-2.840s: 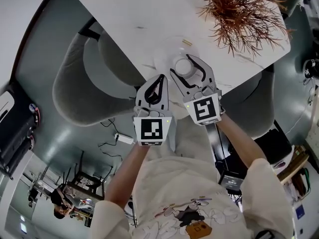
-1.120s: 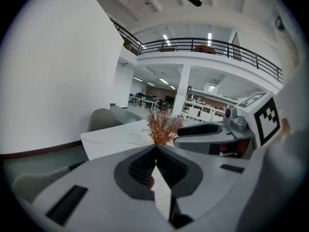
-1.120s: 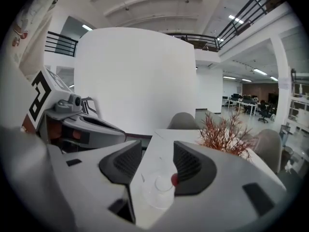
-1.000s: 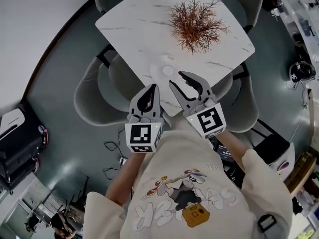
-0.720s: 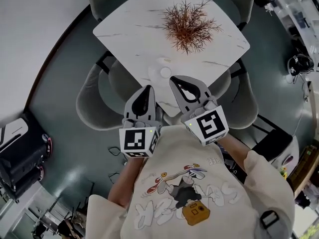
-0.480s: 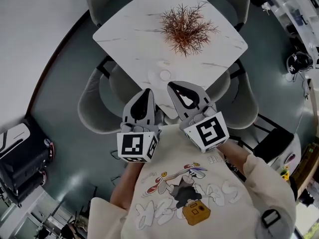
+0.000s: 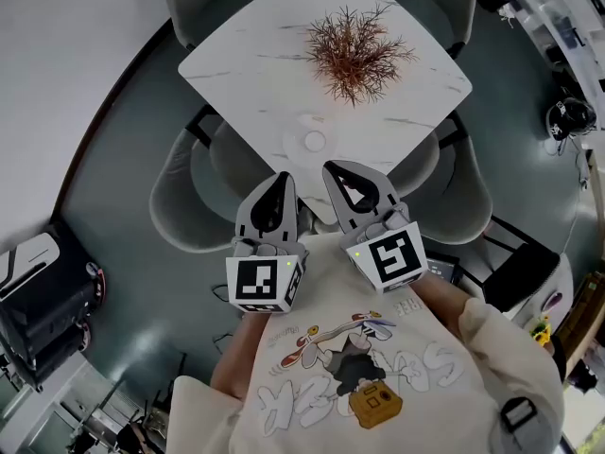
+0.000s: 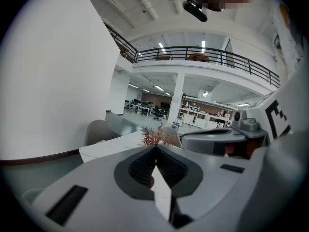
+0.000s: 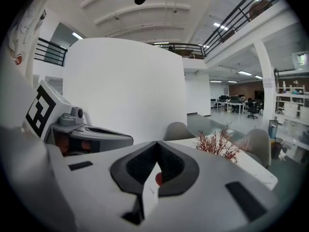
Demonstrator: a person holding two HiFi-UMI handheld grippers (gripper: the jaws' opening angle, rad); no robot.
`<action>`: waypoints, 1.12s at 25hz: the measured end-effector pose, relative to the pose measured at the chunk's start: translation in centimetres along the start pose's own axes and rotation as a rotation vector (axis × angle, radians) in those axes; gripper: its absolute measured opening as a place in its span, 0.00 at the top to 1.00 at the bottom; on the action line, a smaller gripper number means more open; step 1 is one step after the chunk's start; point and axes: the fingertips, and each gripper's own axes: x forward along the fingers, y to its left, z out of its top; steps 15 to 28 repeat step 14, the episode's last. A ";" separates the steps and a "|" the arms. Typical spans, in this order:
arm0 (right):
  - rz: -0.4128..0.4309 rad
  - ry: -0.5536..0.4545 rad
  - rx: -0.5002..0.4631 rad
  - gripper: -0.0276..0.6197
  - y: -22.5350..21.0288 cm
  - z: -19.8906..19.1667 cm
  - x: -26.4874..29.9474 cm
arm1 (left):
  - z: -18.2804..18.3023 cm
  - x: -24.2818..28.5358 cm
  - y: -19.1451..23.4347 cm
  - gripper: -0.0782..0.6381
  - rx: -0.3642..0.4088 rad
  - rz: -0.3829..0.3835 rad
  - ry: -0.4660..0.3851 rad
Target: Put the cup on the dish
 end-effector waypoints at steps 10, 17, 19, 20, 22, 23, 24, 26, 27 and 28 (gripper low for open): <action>0.003 -0.010 -0.011 0.95 -0.1 0.7 -0.4 | 0.2 -0.2 -0.2 0.89 0.002 0.009 -0.002; 0.003 -0.015 -0.016 0.95 -0.1 0.7 -0.6 | 0.0 -0.3 -0.3 0.89 0.003 0.012 -0.003; 0.003 -0.015 -0.016 0.95 -0.1 0.7 -0.6 | 0.0 -0.3 -0.3 0.89 0.003 0.012 -0.003; 0.003 -0.015 -0.016 0.95 -0.1 0.7 -0.6 | 0.0 -0.3 -0.3 0.89 0.003 0.012 -0.003; 0.003 -0.015 -0.016 0.95 -0.1 0.7 -0.6 | 0.0 -0.3 -0.3 0.89 0.003 0.012 -0.003; 0.003 -0.015 -0.016 0.95 -0.1 0.7 -0.6 | 0.0 -0.3 -0.3 0.89 0.003 0.012 -0.003; 0.003 -0.015 -0.016 0.95 -0.1 0.7 -0.6 | 0.0 -0.3 -0.3 0.89 0.003 0.012 -0.003; 0.003 -0.015 -0.016 0.95 -0.1 0.7 -0.6 | 0.0 -0.3 -0.3 0.89 0.003 0.012 -0.003; 0.003 -0.015 -0.016 0.95 -0.1 0.7 -0.6 | 0.0 -0.3 -0.3 0.89 0.003 0.012 -0.003; 0.003 -0.015 -0.016 0.95 -0.1 0.7 -0.6 | 0.0 -0.3 -0.3 0.89 0.003 0.012 -0.003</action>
